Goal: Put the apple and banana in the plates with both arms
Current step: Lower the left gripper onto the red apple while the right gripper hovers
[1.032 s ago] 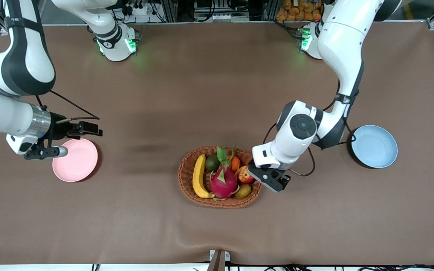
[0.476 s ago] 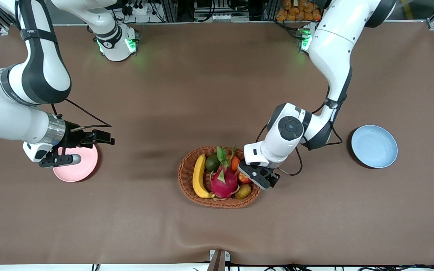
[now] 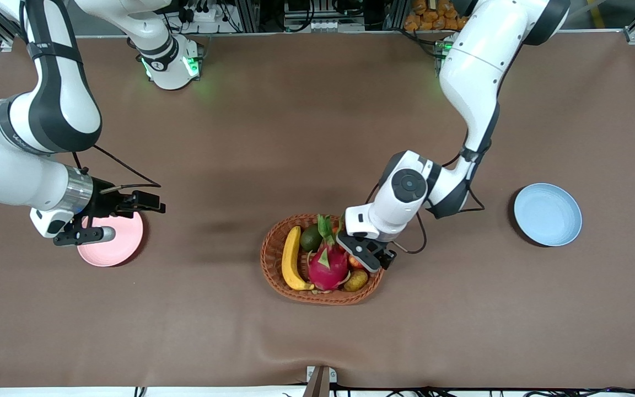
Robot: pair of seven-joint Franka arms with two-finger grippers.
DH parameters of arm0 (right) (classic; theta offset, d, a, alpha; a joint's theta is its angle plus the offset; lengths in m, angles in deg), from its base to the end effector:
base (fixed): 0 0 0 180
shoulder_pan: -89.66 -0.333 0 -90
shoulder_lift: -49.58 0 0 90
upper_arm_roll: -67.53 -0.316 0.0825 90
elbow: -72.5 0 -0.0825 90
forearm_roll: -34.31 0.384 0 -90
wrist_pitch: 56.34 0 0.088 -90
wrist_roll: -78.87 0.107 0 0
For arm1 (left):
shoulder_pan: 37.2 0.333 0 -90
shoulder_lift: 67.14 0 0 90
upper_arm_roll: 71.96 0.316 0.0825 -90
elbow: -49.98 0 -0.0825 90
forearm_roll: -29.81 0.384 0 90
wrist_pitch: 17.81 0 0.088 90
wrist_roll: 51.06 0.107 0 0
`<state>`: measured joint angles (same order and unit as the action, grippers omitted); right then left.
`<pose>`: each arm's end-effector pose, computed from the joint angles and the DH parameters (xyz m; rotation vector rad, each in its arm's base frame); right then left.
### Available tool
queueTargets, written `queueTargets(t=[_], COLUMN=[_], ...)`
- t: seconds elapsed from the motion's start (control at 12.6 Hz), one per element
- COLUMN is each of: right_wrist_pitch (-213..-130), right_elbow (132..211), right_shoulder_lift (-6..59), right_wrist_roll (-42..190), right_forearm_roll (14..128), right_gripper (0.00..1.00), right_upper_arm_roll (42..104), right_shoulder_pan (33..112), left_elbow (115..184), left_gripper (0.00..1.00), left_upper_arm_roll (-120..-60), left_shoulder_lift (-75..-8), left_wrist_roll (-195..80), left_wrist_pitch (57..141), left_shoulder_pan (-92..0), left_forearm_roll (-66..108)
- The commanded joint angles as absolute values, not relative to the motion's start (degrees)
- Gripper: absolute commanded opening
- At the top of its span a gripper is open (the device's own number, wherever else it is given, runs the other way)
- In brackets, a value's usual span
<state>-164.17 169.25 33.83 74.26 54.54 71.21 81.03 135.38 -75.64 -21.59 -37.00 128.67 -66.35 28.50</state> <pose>0.6273 0.0836 0.4343 -2.8250 -0.0648 0.1144 0.6279 -0.3935 0.2274 2.7908 -1.1399 0.3931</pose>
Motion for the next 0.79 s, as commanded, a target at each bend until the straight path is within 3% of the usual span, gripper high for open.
queueTargets(t=[0.0, 0.71], right_wrist_pitch=[-164.18, -164.18], right_elbow=[168.74, 168.74], right_shoulder_lift=[33.58, 33.49], right_wrist_roll=[73.77, 73.77], right_forearm_roll=[55.67, 55.67], right_gripper=[1.00, 1.00], right_upper_arm_roll=[71.31, 71.31], right_shoulder_pan=[80.87, 80.17], left_elbow=[136.73, 136.47], left_gripper=[1.00, 1.00], left_upper_arm_roll=[-75.48, -75.48], left_shoulder_lift=[-21.79, -21.00], left_wrist_roll=[-35.60, -33.57], left_wrist_pitch=[130.02, 130.63], left_shoulder_pan=[-66.81, -65.58], left_forearm_roll=[27.44, 27.79])
